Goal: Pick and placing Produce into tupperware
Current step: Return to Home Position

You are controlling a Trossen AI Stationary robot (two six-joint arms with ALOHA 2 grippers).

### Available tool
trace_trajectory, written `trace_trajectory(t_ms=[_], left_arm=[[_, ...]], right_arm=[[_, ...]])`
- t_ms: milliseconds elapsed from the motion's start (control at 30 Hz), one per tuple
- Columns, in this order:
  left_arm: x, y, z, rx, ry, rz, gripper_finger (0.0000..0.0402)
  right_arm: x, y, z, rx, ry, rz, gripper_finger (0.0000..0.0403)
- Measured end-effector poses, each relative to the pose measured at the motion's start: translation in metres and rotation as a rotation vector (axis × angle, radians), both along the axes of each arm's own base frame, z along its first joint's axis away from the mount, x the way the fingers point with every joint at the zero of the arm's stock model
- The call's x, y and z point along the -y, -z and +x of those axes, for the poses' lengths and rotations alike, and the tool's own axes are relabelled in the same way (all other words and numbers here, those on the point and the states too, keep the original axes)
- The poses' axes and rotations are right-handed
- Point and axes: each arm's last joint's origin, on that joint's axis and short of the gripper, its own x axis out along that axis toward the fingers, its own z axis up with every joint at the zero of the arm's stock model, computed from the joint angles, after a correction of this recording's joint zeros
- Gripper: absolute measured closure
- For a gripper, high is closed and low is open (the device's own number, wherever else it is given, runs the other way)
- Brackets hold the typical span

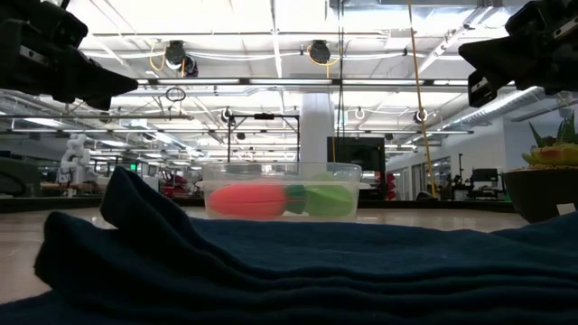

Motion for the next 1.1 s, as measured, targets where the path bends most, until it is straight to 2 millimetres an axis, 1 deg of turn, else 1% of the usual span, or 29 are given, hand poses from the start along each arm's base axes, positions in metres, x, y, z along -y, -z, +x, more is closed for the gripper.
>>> trace_trajectory(t_ms=[1100], left_arm=[[-0.0001, 0.0001, 0.0000, 0.000, -0.004, -0.019, 0.0392]], right_arm=[[-0.0001, -0.0004, -0.0001, 0.003, -0.004, 0.018, 0.0403]])
